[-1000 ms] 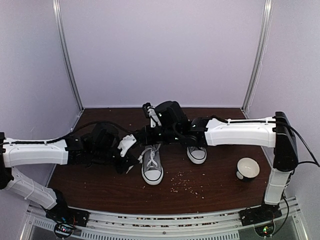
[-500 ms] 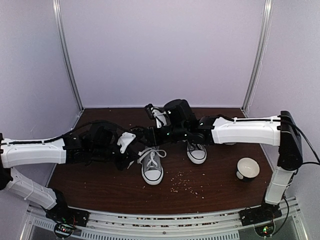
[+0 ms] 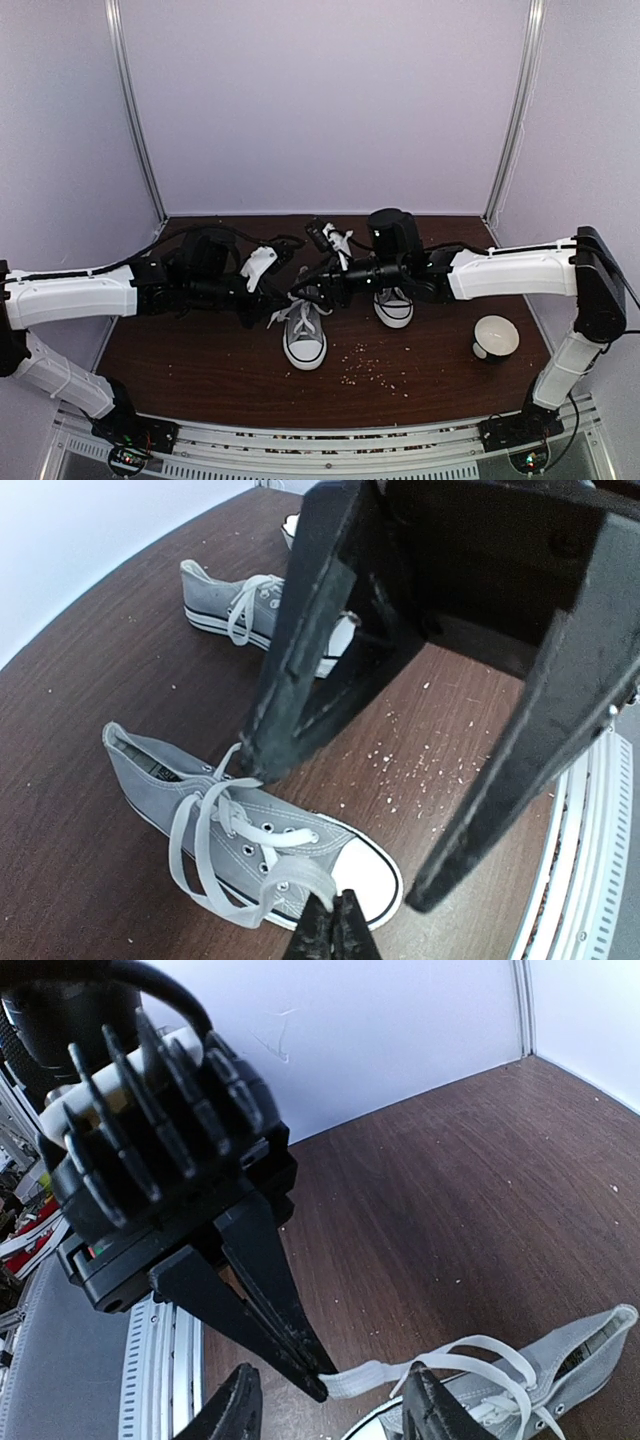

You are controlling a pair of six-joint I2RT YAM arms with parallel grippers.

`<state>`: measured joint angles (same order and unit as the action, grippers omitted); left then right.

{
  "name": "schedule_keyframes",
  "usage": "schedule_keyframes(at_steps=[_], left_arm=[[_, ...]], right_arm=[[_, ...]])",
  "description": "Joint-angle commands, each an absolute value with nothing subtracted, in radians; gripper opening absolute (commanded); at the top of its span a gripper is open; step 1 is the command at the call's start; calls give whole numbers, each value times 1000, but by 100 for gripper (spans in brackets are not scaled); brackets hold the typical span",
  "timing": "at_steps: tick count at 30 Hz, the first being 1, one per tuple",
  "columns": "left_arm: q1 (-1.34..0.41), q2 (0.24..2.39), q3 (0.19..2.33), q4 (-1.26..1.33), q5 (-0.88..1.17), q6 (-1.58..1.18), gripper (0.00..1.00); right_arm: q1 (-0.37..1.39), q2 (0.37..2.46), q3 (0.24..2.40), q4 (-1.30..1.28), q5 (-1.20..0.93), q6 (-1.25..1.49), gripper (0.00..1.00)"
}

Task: Tie the shoes
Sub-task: Pass from the left arm to the right

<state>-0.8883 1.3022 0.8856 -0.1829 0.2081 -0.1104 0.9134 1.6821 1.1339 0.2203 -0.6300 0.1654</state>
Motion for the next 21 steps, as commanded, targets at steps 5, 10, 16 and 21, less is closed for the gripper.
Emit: schedule_keyframes(at_steps=[5, 10, 16, 21], left_arm=[[-863, 1272, 855, -148, 252, -143, 0], [-854, 1250, 851, -165, 226, -148, 0], [-841, 1251, 855, -201, 214, -147, 0], [-840, 1241, 852, -189, 230, -143, 0]], right_arm=[[937, 1759, 1132, 390, -610, 44, 46], [933, 1750, 1084, 380, -580, -25, 45], [943, 1746, 993, 476, -563, -39, 46], [960, 1836, 1049, 566, -520, -27, 46]])
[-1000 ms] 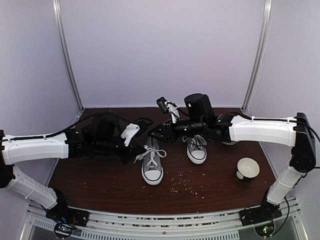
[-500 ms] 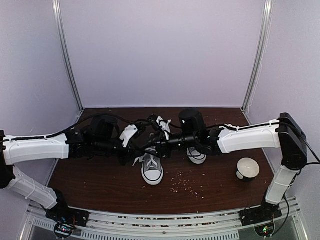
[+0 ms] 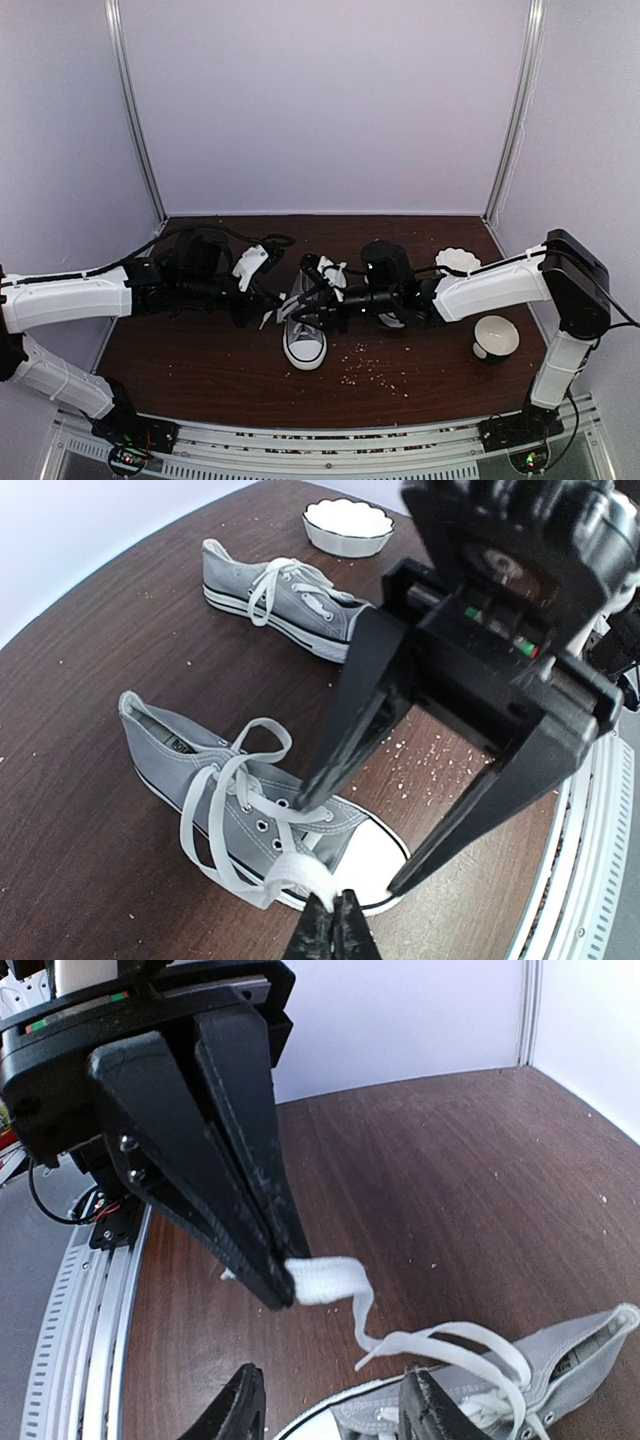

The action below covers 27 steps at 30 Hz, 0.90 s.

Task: Tie the shoes
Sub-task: Pass from the left arm to the right

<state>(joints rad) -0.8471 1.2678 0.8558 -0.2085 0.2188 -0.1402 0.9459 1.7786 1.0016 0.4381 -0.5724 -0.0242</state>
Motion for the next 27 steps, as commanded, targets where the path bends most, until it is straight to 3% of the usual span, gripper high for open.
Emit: schedule_keyframes(at_steps=[1, 7, 11, 18, 20, 23, 25, 27], left_arm=[[-839, 1242, 855, -190, 231, -143, 0], [-838, 1253, 849, -188, 249, -145, 0], [-835, 1259, 846, -180, 268, -147, 0], [-819, 1264, 842, -179, 316, -153, 0], [-814, 1260, 844, -187, 326, -153, 2], [-807, 1251, 865, -217, 335, -134, 42], [-802, 1234, 887, -230, 346, -121, 57], [-786, 1209, 909, -213, 372, -124, 64]], right_arm=[[961, 1851, 1064, 576, -516, -21, 46], [961, 1909, 1125, 575, -528, -9, 42], [961, 1924, 1136, 590, -545, 9, 21], [961, 1913, 1102, 605, -542, 8, 0], [961, 1898, 1076, 610, -526, 3, 0], [962, 1880, 1049, 595, -509, -12, 0], [966, 1878, 1044, 577, -506, -23, 0], [975, 1883, 1045, 564, -509, -31, 0]])
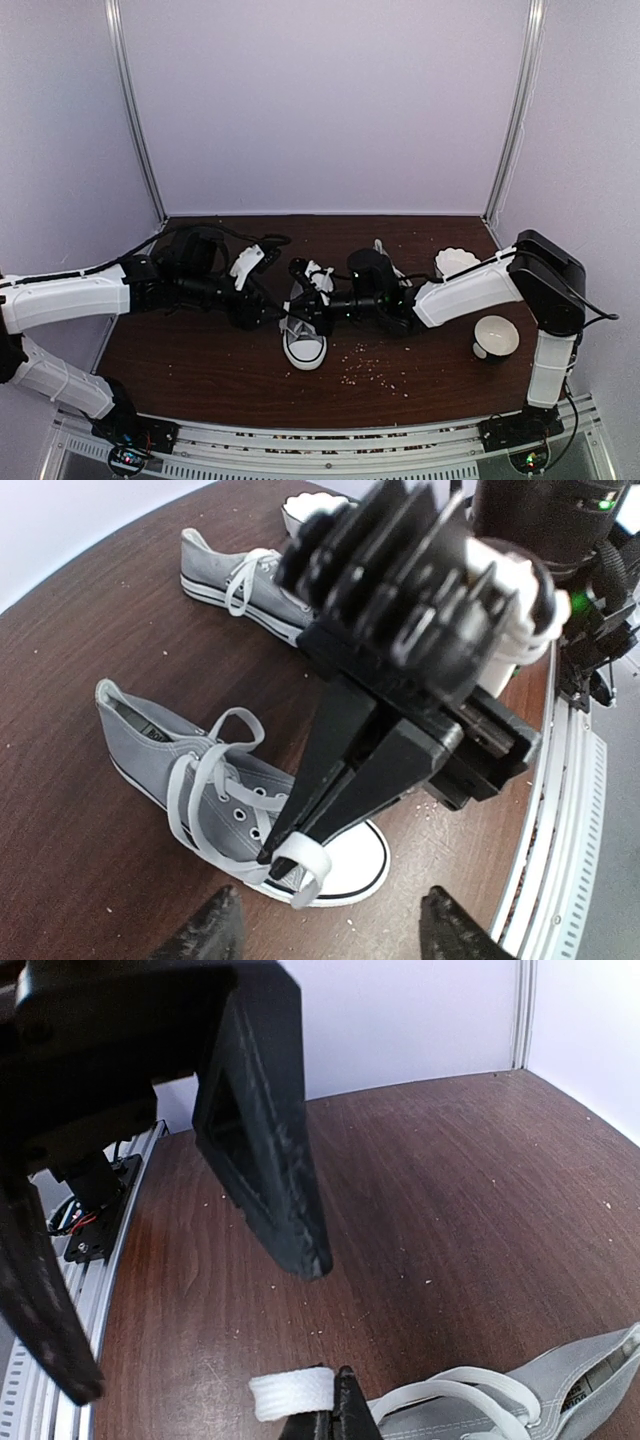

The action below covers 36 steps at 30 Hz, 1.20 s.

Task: Tie the shoes
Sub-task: Pass from the left arm to the right, then pick up the shoelace from the center of the board.

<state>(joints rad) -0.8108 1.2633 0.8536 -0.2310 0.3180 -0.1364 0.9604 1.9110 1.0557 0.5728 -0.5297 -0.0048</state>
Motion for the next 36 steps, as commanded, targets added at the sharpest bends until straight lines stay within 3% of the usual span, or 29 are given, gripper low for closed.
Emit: schedule_keyframes(at_steps=[1, 3, 6, 7, 12, 21, 33, 36], left_arm=[[-773, 1195, 915, -191, 379, -138, 66], [-723, 1177, 919, -146, 374, -191, 65], [-658, 1256, 941, -168, 285, -241, 37], [-653, 1299, 955, -189, 270, -240, 32], [-661, 1484, 980, -172, 341, -210, 19], [-760, 1631, 1008, -157, 194, -63, 16], [-761, 1742, 1043, -189, 134, -84, 16], [-761, 1750, 1037, -186, 166, -87, 9]], right_arm=[[980, 1886, 1044, 555, -508, -40, 0], [991, 1889, 1035, 543, -496, -51, 0], [999, 1891, 1001, 577, -492, -38, 0], [1000, 1892, 992, 588, -494, -29, 0], [1006, 1879, 942, 620, -503, -5, 0], [1010, 1876, 918, 626, -497, 13, 0], [1011, 1869, 923, 590, -496, 7, 0], [1010, 1866, 922, 587, -491, 2, 0]])
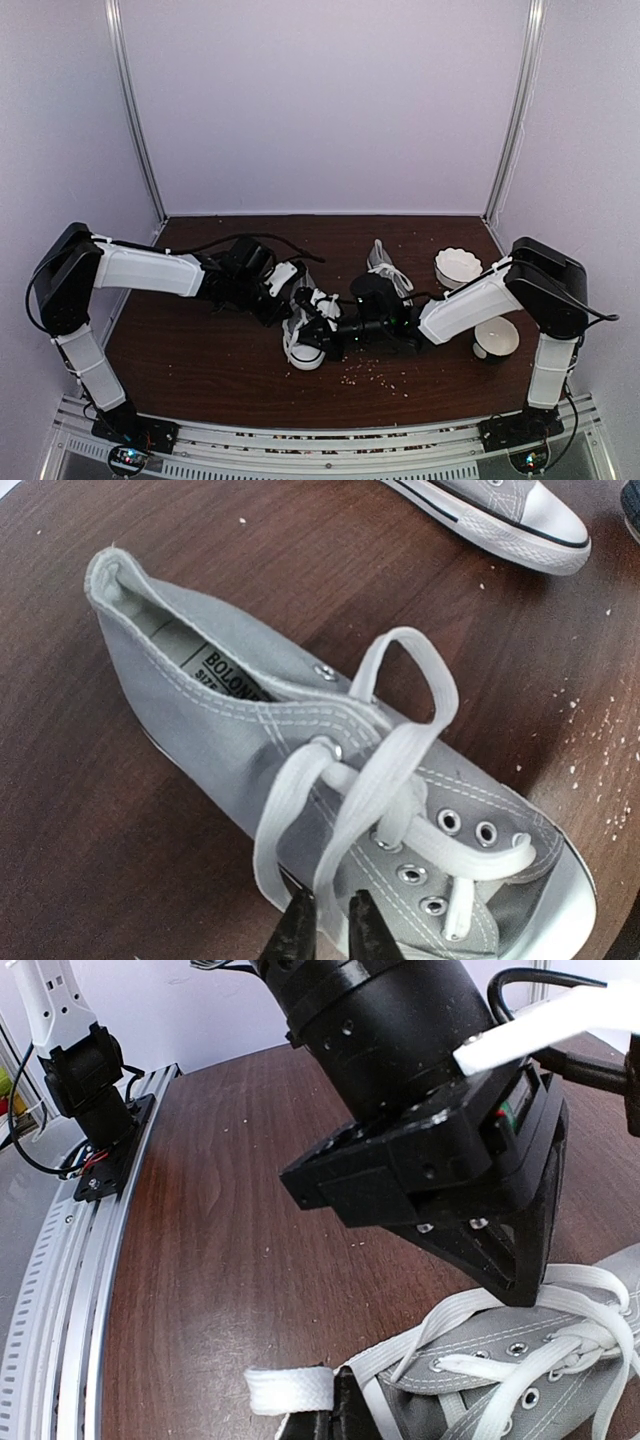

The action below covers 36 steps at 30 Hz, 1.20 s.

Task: Tie the shoes
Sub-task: Pick up the shoelace from the center of the board.

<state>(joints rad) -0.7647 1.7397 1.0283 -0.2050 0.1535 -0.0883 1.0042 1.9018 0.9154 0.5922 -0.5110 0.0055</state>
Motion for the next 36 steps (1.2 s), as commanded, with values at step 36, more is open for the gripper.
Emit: schedule_keyframes(at_steps=[36], left_arm=[[-759, 1577, 913, -83, 86, -98, 0]], right_arm=[[956, 1784, 896, 567, -502, 35, 0]])
